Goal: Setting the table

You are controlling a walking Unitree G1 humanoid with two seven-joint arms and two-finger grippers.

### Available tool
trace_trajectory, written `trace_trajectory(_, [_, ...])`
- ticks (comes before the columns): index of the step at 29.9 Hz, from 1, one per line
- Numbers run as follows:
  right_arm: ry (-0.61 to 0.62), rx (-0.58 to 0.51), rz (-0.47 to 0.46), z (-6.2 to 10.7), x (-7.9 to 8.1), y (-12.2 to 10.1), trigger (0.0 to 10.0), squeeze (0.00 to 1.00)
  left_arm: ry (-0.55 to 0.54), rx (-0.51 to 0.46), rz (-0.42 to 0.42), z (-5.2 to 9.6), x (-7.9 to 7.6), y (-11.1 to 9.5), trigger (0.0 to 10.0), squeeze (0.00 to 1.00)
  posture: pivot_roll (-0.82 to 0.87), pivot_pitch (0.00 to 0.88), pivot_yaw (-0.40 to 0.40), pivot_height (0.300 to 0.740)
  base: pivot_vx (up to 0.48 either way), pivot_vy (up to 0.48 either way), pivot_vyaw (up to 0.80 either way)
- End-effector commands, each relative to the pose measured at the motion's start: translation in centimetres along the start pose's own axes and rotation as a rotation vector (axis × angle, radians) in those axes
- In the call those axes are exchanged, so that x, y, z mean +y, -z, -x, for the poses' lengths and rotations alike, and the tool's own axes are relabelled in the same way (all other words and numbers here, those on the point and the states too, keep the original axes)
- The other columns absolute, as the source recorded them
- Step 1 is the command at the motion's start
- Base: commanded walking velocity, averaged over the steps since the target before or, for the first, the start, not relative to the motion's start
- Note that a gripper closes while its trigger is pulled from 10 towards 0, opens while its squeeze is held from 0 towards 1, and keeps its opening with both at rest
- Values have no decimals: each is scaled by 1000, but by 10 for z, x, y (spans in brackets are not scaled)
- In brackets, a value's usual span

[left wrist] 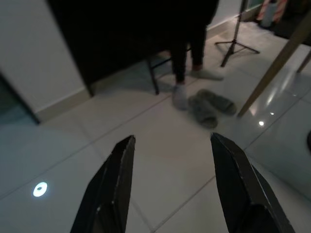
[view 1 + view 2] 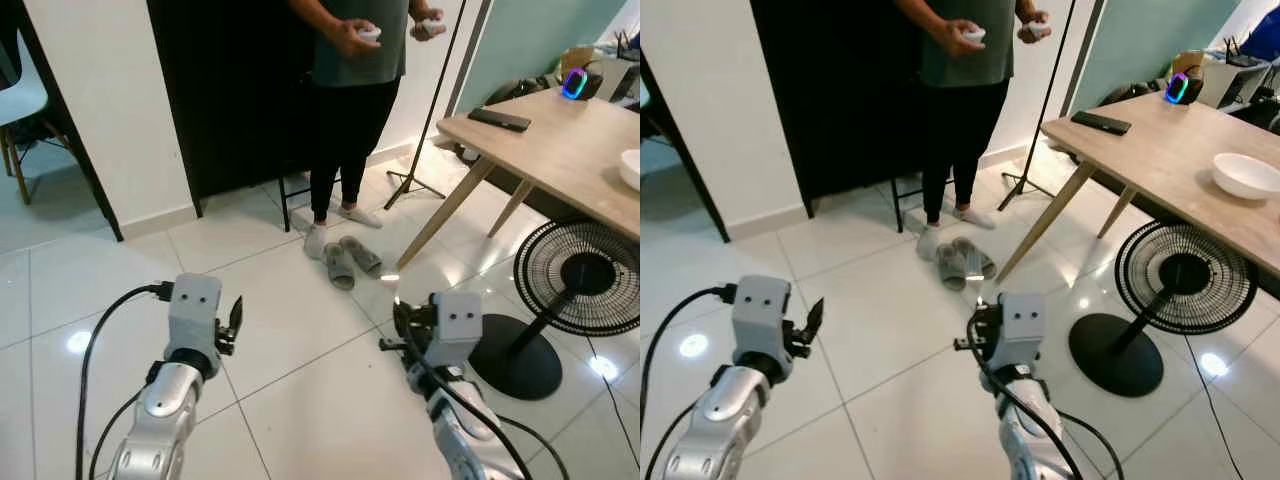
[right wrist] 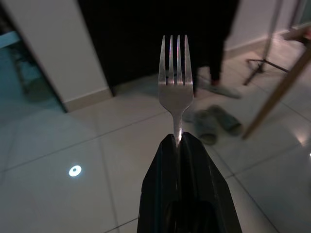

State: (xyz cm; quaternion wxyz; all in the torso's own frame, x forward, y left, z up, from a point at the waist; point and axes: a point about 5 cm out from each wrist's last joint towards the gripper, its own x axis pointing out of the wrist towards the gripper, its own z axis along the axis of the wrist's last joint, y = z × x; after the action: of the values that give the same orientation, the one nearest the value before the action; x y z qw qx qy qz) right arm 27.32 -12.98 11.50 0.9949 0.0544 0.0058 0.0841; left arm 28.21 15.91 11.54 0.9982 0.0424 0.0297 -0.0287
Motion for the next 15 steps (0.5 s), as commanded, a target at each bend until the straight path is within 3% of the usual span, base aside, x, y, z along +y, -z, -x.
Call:
trace_trajectory(1, [24,10,-10,2,-5,2,10000,0,24,1,7,-1,-7,0,10000,0,-29,0,56,740,480,0,-763])
trace_trajectory(15, [27,14,-9,4,-6,2,10000,0,33,5,10,1,-9,1,10000,0,-29,0,53,740,480,0,-763])
